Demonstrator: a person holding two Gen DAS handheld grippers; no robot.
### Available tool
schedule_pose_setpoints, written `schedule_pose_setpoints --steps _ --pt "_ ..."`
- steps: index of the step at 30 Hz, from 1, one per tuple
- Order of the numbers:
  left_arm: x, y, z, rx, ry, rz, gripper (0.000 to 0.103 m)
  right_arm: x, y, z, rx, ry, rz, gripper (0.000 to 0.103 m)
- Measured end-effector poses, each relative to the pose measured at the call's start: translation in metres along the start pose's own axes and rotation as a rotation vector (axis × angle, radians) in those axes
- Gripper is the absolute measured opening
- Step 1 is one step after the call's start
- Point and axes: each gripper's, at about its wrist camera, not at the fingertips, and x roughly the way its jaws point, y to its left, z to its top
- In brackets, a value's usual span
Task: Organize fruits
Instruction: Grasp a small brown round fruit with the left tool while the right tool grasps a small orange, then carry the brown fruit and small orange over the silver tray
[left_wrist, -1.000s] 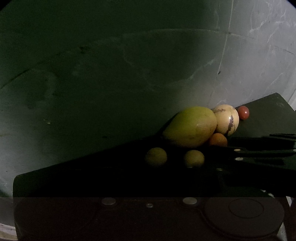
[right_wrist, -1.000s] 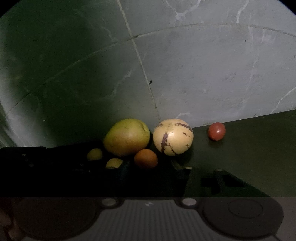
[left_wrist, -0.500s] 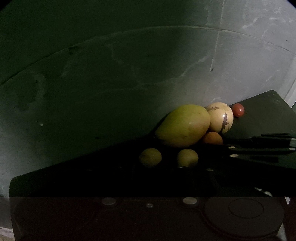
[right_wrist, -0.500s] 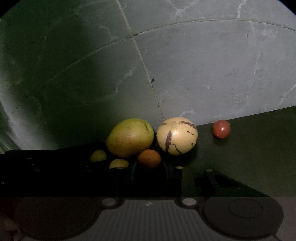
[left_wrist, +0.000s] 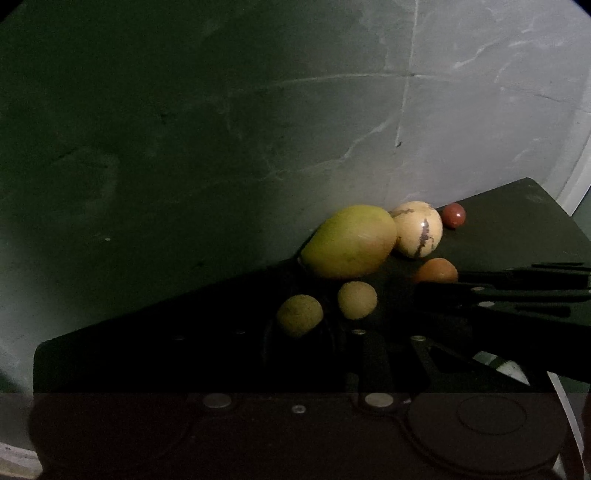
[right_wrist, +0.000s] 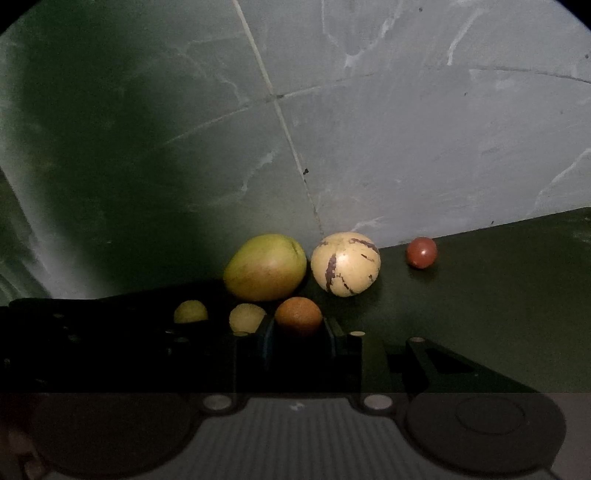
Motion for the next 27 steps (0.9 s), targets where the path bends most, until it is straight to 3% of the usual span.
schedule_pose_setpoints --steps 27 --pt "-0.060 -0.010 -0.053 0.019 0.020 -0.037 0.030 -0.071 0.017 -0.062 0.017 0.002 -0.032 0.031"
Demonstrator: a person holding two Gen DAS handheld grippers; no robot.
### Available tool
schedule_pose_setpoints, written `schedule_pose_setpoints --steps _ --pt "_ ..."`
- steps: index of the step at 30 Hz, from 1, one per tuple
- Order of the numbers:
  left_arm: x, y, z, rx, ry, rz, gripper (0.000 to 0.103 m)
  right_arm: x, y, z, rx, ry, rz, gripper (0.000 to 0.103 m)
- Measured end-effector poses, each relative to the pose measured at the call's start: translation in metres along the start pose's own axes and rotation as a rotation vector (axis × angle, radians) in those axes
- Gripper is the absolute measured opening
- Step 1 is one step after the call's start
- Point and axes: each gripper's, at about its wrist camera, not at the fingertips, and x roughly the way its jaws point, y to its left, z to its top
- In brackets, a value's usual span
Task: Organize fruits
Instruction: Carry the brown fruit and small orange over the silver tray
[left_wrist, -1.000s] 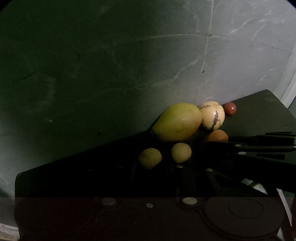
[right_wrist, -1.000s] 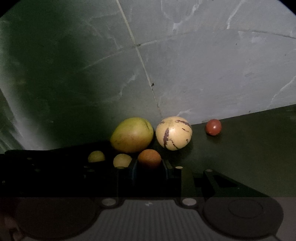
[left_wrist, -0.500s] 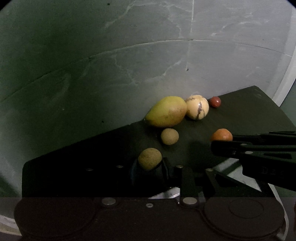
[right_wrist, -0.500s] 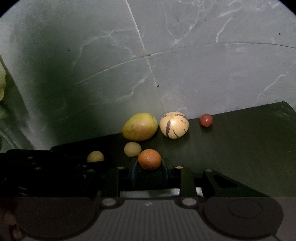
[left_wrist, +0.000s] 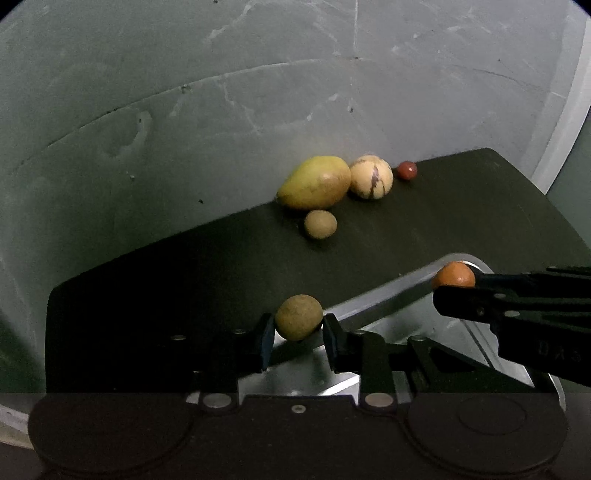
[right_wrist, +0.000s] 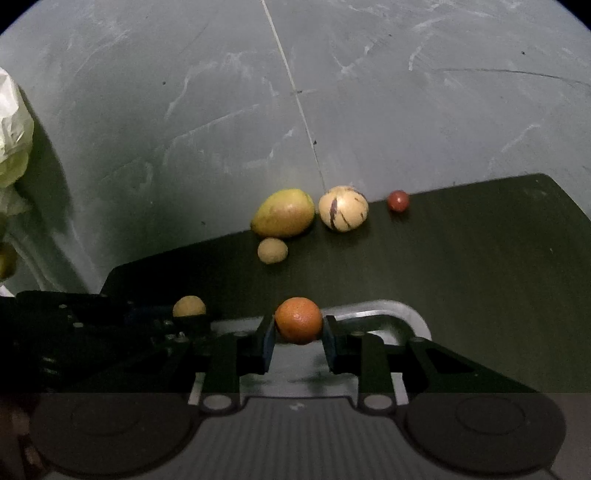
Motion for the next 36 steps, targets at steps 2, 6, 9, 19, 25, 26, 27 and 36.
schedule_pose_setpoints --steps 2,6,9,19,25,26,27,36 --pt "-0.002 -0.002 -0.003 0.003 0.004 -0.007 0.030 -0.005 0.000 -0.005 0.002 0.007 -0.005 0.031" --pt "-0.008 -0.006 -0.009 0.015 0.012 -0.027 0.030 -0.014 0.001 -0.016 0.009 0.019 -0.016 0.031" --pt "-0.012 -0.010 -0.014 0.028 0.017 -0.045 0.030 -0.021 0.000 -0.024 0.016 0.027 -0.026 0.031" --pt "-0.020 -0.026 -0.028 0.078 0.030 -0.105 0.030 -0.047 -0.014 -0.051 0.079 0.042 -0.094 0.031" --pt "-0.021 -0.038 -0.034 0.118 0.031 -0.140 0.030 -0.060 -0.025 -0.063 0.120 0.040 -0.130 0.031" --pt "-0.021 -0.040 -0.035 0.126 0.032 -0.147 0.030 -0.062 -0.027 -0.065 0.125 0.040 -0.135 0.031" --pt "-0.021 -0.042 -0.036 0.134 0.034 -0.152 0.030 -0.064 -0.029 -0.067 0.132 0.039 -0.140 0.031" --pt "-0.023 -0.059 -0.048 0.177 0.044 -0.185 0.031 -0.078 -0.037 -0.079 0.175 0.033 -0.173 0.031"
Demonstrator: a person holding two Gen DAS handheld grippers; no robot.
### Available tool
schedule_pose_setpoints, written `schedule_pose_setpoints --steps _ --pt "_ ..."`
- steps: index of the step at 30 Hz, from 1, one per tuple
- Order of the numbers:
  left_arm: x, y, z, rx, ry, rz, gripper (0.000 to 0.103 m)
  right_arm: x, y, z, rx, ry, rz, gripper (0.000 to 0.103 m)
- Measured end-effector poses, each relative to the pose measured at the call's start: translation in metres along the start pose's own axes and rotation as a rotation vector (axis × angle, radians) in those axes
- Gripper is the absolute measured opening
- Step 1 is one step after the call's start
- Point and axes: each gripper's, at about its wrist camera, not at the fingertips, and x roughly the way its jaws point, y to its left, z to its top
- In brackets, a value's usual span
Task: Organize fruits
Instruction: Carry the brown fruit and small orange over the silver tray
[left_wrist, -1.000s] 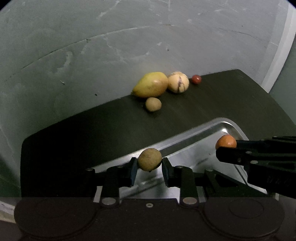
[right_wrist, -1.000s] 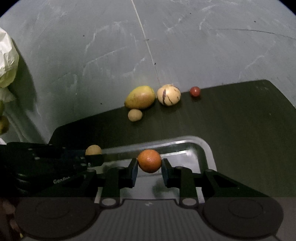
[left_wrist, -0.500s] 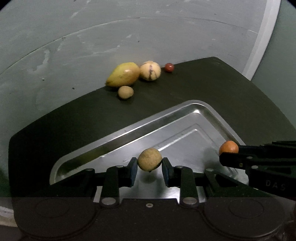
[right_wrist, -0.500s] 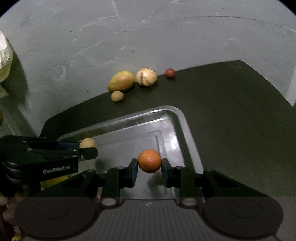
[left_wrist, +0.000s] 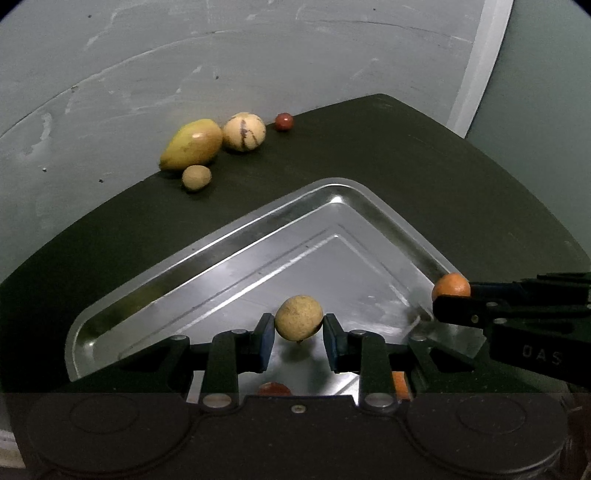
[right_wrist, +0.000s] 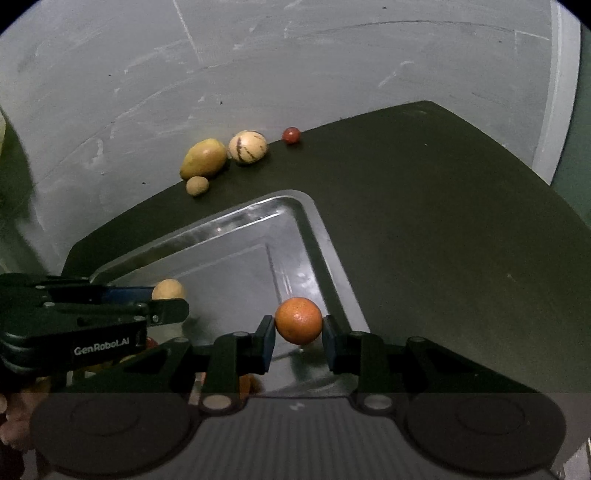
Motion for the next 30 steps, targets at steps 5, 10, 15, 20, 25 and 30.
schedule_pose_setpoints --steps 5,10,15,20,25,30 --pt "0.0000 -0.0058 -0.0014 0.014 0.006 -0.009 0.030 -0.0040 -0.0038 -0.0050 0.017 0.003 -0.008 0.031" --pt "0.0006 -0.0094 -0.0021 0.024 0.013 -0.015 0.030 -0.0073 -0.0052 -0.0075 0.028 0.004 -0.011 0.031" --pt "0.0020 -0.0100 -0.0031 0.026 0.020 -0.016 0.031 -0.0068 -0.0035 -0.0071 0.029 0.006 -0.009 0.031" --pt "0.0020 -0.0087 -0.0038 0.023 0.021 -0.013 0.031 -0.0054 -0.0033 -0.0055 0.027 0.010 -0.006 0.031" --pt "0.0017 -0.0070 -0.0048 0.016 0.021 -0.010 0.031 -0.0058 -0.0029 -0.0052 0.028 0.010 -0.006 0.031" --pt "0.0021 -0.0063 -0.0057 0.013 0.026 -0.009 0.031 -0.0056 -0.0021 -0.0058 0.026 0.011 -0.006 0.031"
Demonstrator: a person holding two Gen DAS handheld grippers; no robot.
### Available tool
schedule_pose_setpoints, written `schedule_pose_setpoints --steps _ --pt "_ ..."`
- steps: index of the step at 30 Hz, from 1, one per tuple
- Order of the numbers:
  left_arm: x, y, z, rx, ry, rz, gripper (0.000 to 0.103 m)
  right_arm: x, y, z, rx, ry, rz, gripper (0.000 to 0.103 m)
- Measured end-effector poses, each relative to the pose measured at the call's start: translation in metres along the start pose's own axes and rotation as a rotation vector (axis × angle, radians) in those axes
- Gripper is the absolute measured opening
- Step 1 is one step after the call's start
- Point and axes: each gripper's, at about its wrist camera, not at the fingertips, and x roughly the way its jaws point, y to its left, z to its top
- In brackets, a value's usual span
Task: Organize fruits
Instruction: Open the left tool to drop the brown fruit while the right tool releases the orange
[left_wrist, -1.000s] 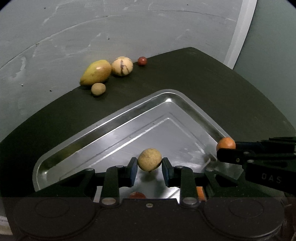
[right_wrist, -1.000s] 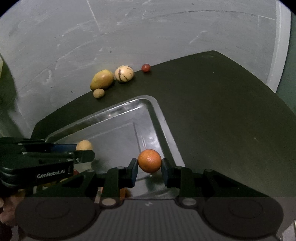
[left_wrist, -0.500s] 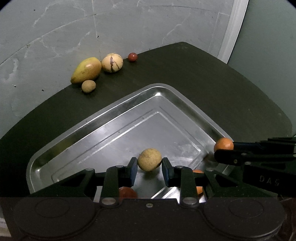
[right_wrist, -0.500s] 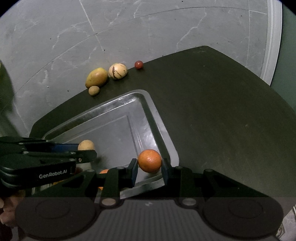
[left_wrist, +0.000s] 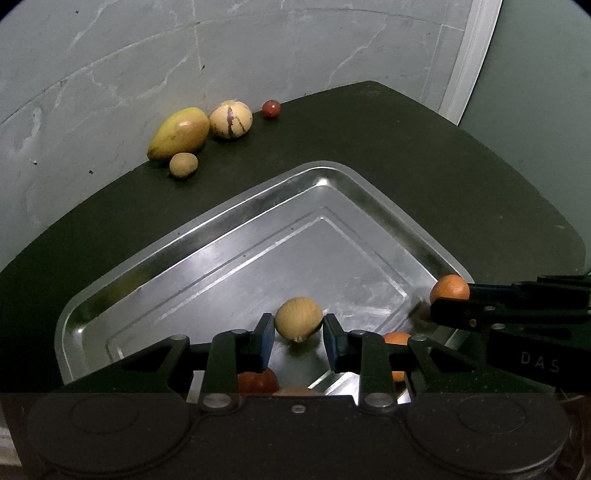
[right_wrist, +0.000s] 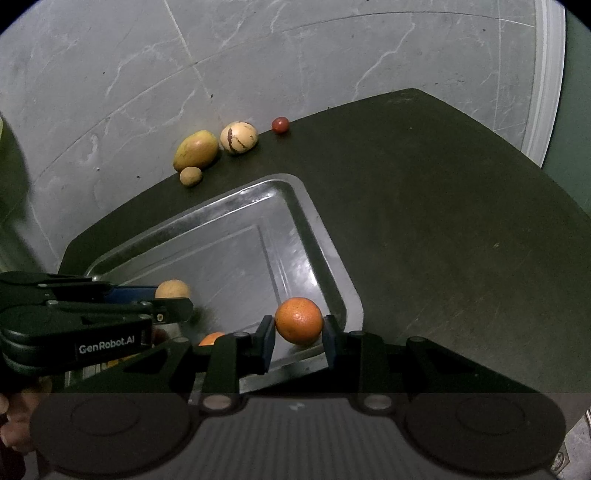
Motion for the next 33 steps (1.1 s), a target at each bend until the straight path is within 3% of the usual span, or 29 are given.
schedule_pose_setpoints --steps 12,16,22,26,33 --pt "0.001 0.000 -0.001 -0.004 0.002 0.002 0.031 -0.001 0.001 0.000 0.000 0.014 -0.001 0.032" --pt "-0.002 0.002 -0.001 -0.014 -0.004 0.004 0.034 -0.004 0.003 0.000 -0.010 0.007 0.002 0.037" --pt "-0.021 0.009 -0.004 -0.054 -0.038 0.012 0.053 -0.015 0.006 0.002 -0.022 0.001 0.010 0.055" --pt "-0.038 0.018 -0.010 -0.095 -0.063 0.029 0.070 -0.023 0.010 0.007 -0.052 0.004 0.026 0.073" --pt "-0.066 0.048 -0.033 -0.232 -0.128 0.122 0.092 -0.024 0.029 0.014 -0.143 0.042 0.090 0.100"
